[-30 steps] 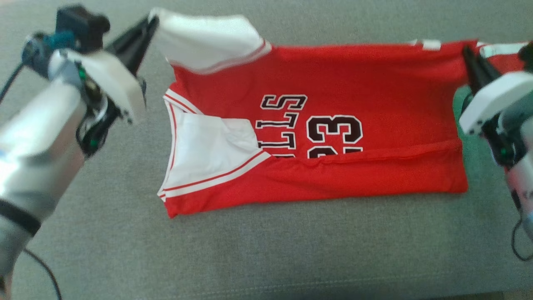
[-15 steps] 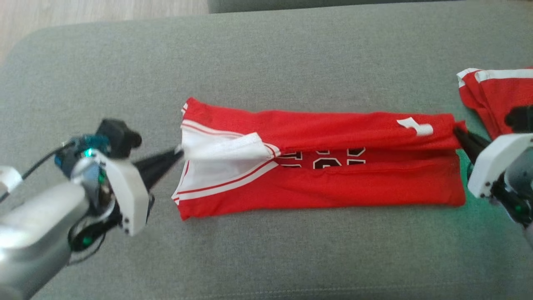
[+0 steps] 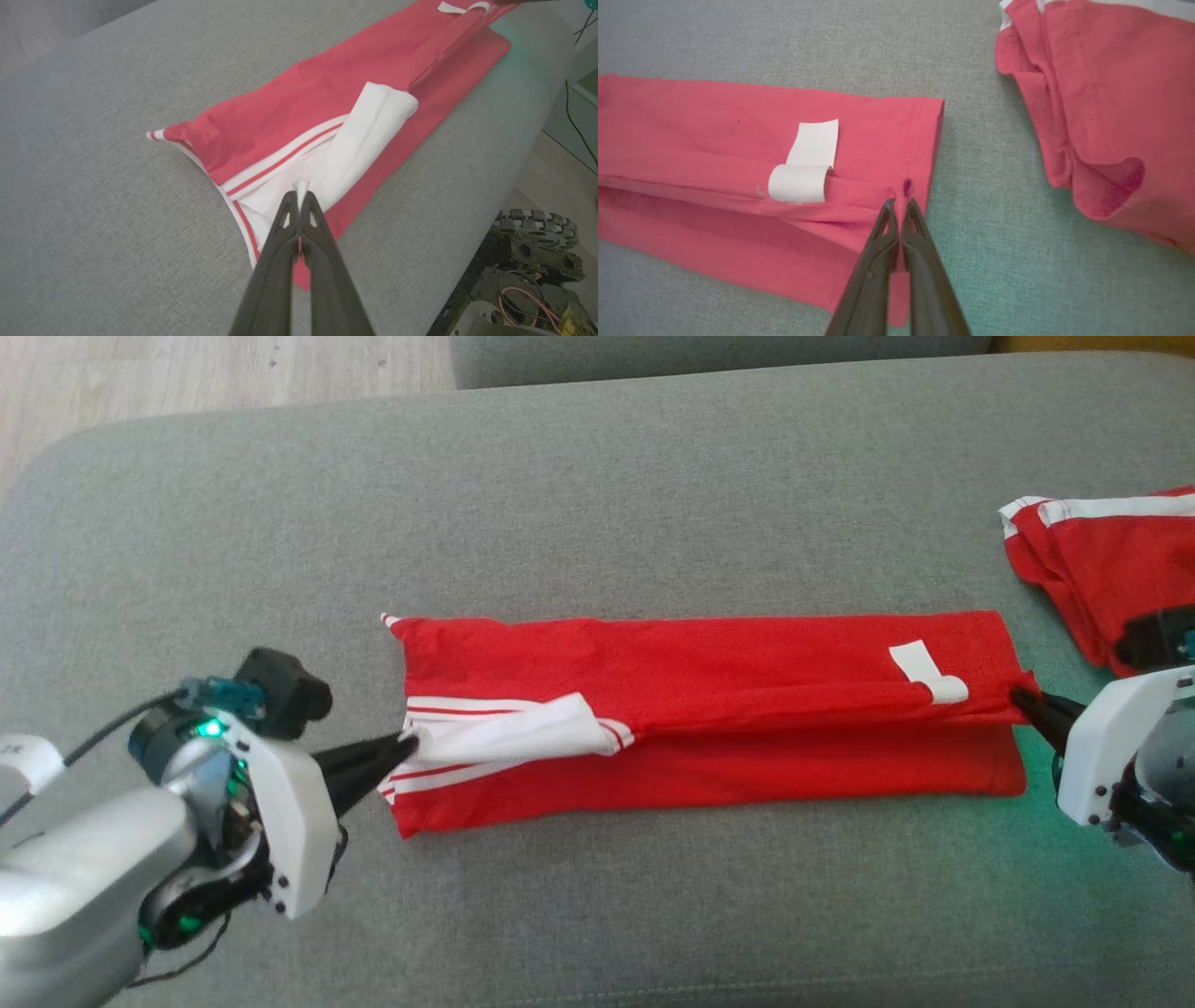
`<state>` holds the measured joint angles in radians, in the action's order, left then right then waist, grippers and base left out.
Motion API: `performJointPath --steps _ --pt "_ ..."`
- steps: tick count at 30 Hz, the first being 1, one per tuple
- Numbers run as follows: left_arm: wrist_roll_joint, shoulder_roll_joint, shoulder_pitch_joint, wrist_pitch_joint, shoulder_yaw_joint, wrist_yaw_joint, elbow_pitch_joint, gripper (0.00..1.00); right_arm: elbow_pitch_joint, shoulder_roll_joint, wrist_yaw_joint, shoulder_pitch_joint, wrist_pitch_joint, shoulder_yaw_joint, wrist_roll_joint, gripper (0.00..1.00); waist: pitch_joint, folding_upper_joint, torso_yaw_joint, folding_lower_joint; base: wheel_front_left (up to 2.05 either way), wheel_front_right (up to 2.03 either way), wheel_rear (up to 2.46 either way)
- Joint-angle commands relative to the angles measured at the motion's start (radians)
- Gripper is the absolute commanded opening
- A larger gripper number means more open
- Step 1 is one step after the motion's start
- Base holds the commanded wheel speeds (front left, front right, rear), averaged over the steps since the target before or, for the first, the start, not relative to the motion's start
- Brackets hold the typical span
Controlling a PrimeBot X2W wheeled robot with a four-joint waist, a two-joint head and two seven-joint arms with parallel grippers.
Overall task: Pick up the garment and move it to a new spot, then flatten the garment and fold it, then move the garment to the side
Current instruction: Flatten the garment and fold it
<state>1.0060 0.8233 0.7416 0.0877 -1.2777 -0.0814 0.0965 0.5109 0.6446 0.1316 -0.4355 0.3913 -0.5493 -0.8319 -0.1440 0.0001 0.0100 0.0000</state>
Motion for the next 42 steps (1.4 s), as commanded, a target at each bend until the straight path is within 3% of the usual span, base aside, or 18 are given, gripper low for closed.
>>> performJointPath --steps 1,5,6,7,8,15,16,17,19,23,27,30,31,35,42 --pt "0.001 0.045 0.023 0.007 0.045 0.004 -0.023 0.0 -0.035 0.043 -0.001 0.018 0.008 0.001 -0.001 0.0 0.0 -0.0001 -0.002 0.0 0.0 0.0 0.0" --pt "-0.017 0.039 0.013 0.016 0.036 0.008 -0.022 0.0 -0.053 0.037 -0.001 0.033 0.036 0.003 -0.005 0.0 -0.002 -0.0001 -0.007 0.0 0.0 0.0 0.0" --pt "-0.023 0.036 0.01 0.015 0.034 0.01 -0.019 0.08 -0.053 0.035 -0.001 0.037 0.049 0.006 -0.009 0.0 -0.002 -0.0001 -0.008 0.0 0.0 0.0 0.0" --pt "-0.029 0.032 0.007 0.013 0.033 0.013 -0.014 0.45 -0.052 0.034 -0.001 0.04 0.06 0.011 -0.011 0.59 -0.001 -0.0001 -0.009 0.0 0.0 0.0 0.0" --pt "-0.032 0.027 0.003 0.011 0.032 0.017 -0.01 0.97 -0.054 0.033 -0.001 0.044 0.071 0.014 -0.013 1.0 0.0 -0.0001 -0.01 0.0 0.0 0.0 0.0" --pt "-0.049 -0.007 -0.023 -0.047 0.044 0.075 0.03 1.0 -0.075 0.024 -0.001 0.061 0.112 0.068 -0.037 1.0 0.022 -0.0001 -0.022 0.0 0.0 0.0 0.0" --pt "-0.037 -0.021 -0.036 -0.092 0.068 0.108 0.044 1.0 -0.094 0.018 -0.001 0.063 0.099 0.099 -0.043 1.0 0.03 -0.0001 -0.027 0.0 0.0 0.0 0.0" --pt "-0.037 -0.021 -0.036 -0.092 0.068 0.108 0.044 1.0 -0.094 0.018 -0.001 0.063 0.099 0.099 -0.043 1.0 0.03 -0.0001 -0.027 0.0 0.0 0.0 0.0" --pt "-0.028 -0.038 -0.045 -0.15 0.102 0.149 0.06 1.0 -0.117 0.002 -0.001 0.064 0.073 0.141 -0.052 1.0 0.039 -0.0001 -0.031 0.0 0.0 0.0 0.0" --pt "0.007 -0.08 -0.073 -0.292 0.198 0.245 0.089 1.0 -0.176 -0.061 -0.001 0.072 -0.015 0.236 -0.067 1.0 0.058 -0.0001 -0.04 0.0 0.0 0.0 0.0" --pt "0.026 -0.141 -0.124 -0.347 0.334 0.324 0.086 1.0 -0.234 -0.144 -0.001 0.098 -0.124 0.313 -0.029 1.0 0.075 -0.0001 -0.046 0.0 0.0 0.0 0.0" --pt "-0.052 -0.212 -0.19 -0.349 0.508 0.365 0.036 1.0 -0.268 -0.209 -0.001 0.13 -0.205 0.362 0.02 1.0 0.084 -0.0001 -0.047 0.0 0.0 0.0 0.0" --pt "-0.126 -0.266 -0.26 -0.349 0.617 0.372 0.003 1.0 -0.289 -0.251 -0.001 0.151 -0.258 0.383 0.066 1.0 0.088 -0.0001 -0.049 0.0 0.0 0.0 0.0" --pt "-0.284 -0.376 -0.403 -0.349 0.783 0.35 -0.046 1.0 -0.307 -0.336 -0.001 0.196 -0.351 0.405 0.172 1.0 0.098 -0.0001 -0.051 0.0 0.0 0.0 0.0" --pt "-0.453 -0.549 -0.596 -0.349 0.933 0.242 -0.02 1.0 -0.261 -0.467 -0.001 0.261 -0.476 0.471 0.321 1.0 0.115 -0.0001 -0.044 0.0 0.0 0.0 0.0"
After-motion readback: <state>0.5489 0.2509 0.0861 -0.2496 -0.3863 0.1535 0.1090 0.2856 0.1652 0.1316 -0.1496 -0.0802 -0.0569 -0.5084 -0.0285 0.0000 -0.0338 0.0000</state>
